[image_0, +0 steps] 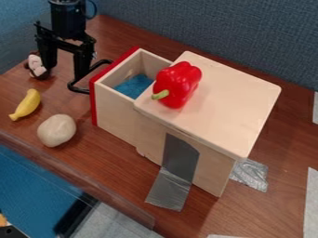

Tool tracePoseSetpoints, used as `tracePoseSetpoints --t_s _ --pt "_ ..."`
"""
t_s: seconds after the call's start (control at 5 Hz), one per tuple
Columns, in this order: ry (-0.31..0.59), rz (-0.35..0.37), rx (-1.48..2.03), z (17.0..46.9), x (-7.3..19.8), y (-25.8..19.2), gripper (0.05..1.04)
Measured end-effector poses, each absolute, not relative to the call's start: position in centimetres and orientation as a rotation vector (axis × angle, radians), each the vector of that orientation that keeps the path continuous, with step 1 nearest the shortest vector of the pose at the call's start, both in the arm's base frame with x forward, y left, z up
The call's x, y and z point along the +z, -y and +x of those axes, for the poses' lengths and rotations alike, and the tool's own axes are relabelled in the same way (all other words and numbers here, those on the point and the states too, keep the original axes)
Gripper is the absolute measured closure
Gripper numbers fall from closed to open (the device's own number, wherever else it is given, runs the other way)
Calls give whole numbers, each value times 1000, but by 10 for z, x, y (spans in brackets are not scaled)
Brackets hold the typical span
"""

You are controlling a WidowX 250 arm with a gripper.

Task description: Close the drawer

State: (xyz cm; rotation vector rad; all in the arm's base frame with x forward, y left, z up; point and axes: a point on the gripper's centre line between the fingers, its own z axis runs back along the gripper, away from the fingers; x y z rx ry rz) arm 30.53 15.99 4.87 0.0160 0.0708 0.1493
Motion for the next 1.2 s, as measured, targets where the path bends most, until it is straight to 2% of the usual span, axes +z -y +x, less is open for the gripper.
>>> tracePoseSetpoints --t_s 0.2,0.4,0.8,1.0,1.2 --pt "-57 45 159 309 44 -157 84" --pt "-84 42 188 308 26 -150 105" --pt "-120 -3 190 307 16 -138 709" --pt "-118 -23 144 313 15 -122 895" --pt "-121 -36 68 317 15 -91 944"
